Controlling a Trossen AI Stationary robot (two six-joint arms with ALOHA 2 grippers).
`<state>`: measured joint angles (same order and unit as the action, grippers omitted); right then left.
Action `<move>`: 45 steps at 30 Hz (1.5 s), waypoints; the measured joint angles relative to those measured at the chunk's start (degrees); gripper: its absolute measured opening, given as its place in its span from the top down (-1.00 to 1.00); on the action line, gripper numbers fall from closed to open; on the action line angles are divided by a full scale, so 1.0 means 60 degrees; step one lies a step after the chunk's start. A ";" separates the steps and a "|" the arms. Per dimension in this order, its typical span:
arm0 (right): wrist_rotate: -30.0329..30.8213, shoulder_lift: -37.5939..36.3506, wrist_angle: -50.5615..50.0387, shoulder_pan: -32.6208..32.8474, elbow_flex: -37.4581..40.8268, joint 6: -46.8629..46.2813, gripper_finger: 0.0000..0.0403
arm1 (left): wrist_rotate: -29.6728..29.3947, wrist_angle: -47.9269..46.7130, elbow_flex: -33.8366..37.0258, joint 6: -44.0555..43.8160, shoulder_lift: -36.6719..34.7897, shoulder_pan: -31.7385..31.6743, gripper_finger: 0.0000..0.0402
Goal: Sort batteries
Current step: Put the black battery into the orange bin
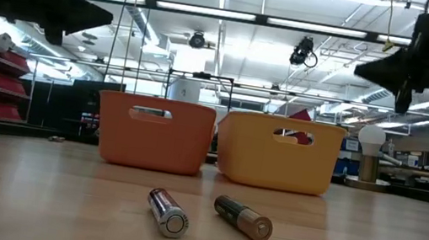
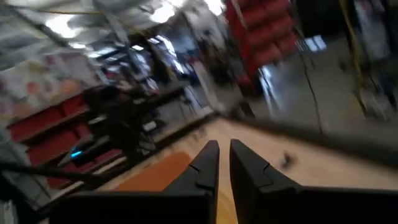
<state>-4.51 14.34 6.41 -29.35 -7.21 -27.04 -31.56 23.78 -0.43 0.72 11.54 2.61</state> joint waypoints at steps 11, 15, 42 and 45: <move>0.0072 0.2759 -0.1120 -0.0456 -0.1389 0.0098 0.75 | -0.1391 0.1261 0.0002 0.0021 0.1434 -0.0007 0.75; 0.0070 0.4312 -0.1276 -0.0497 -0.2565 0.0856 0.59 | -0.2020 0.1892 0.0002 0.0315 0.1940 -0.0011 0.75; -0.0727 1.3641 -0.3707 -0.1068 -1.0337 0.5110 0.08 | -0.2813 0.0906 0.0000 0.0565 0.2327 -0.0018 0.75; -0.0749 1.4316 -0.4368 -0.1180 -1.0826 0.5210 0.06 | -0.2815 0.0750 0.0000 0.0556 0.2330 -0.0018 0.75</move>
<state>-9.00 100.24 -19.80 -36.43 -72.17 4.22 -48.45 28.28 -0.43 4.05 25.52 2.50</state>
